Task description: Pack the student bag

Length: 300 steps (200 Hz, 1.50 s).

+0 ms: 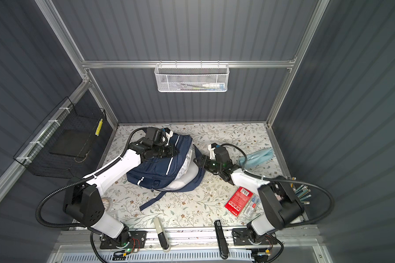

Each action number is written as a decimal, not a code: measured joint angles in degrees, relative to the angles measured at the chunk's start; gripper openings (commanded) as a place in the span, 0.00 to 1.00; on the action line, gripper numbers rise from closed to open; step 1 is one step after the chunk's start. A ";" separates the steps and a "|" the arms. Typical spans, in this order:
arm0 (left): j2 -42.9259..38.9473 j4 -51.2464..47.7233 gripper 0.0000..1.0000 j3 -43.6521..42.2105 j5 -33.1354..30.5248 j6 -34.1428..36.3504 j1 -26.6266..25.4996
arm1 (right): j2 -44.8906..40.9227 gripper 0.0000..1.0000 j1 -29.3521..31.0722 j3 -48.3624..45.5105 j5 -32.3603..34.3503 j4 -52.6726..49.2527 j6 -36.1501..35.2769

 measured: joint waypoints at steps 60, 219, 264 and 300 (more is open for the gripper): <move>-5.66 1.01 1.00 -7.13 -3.15 -2.36 0.98 | -19.06 0.83 7.96 -3.45 16.37 -18.18 -13.07; -29.03 8.35 0.36 -47.41 -18.12 -24.65 6.80 | 5.66 0.95 35.76 9.75 29.70 -14.82 -21.42; -23.08 13.07 0.00 -46.10 -16.15 -24.13 7.04 | 12.15 0.88 38.29 13.53 26.34 -12.79 -22.05; -24.65 13.92 0.00 -45.68 -11.93 -26.73 7.17 | 16.09 0.83 38.01 16.44 23.80 -11.39 -22.86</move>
